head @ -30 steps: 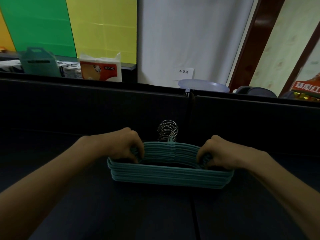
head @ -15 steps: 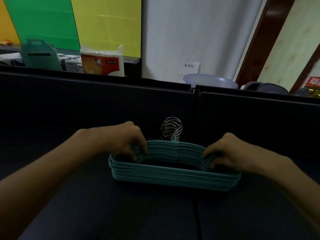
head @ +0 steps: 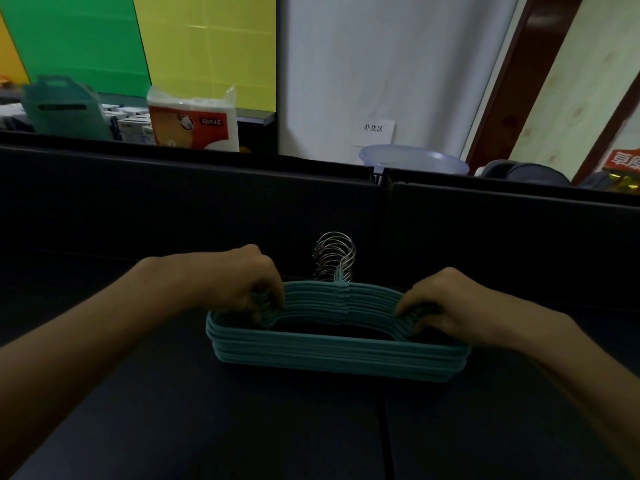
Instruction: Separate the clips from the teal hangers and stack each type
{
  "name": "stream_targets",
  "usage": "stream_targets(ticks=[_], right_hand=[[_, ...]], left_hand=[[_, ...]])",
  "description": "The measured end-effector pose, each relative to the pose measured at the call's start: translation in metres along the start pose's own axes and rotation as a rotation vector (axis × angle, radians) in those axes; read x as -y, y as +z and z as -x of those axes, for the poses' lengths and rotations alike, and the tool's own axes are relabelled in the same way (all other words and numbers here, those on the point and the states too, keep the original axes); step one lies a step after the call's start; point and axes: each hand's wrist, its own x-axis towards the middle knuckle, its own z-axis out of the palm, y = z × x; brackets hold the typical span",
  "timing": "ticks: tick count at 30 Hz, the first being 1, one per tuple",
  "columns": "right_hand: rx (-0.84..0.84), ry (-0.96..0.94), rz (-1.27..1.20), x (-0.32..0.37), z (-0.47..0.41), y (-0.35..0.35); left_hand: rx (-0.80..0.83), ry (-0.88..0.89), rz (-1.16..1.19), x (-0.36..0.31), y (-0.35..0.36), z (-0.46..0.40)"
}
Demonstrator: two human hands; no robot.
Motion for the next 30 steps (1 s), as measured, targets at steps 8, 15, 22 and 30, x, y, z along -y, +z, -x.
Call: stream_targets(ticks=[8,15,22,30], right_hand=[[-0.006,-0.009,-0.034,0.001,-0.005,-0.006],[0.099,0.047,0.032,0.003,-0.012,-0.003],[0.088,0.112,0.031,-0.002,-0.014,0.008],[0.127,0.089,-0.004,-0.003,-0.007,0.01]], left_hand=[[-0.037,0.015,0.037,-0.01,-0.005,0.003],[-0.015,0.03,-0.013,-0.013,-0.006,-0.002],[-0.051,0.039,0.007,-0.013,-0.007,-0.005],[-0.037,0.007,-0.034,-0.008,0.004,0.0]])
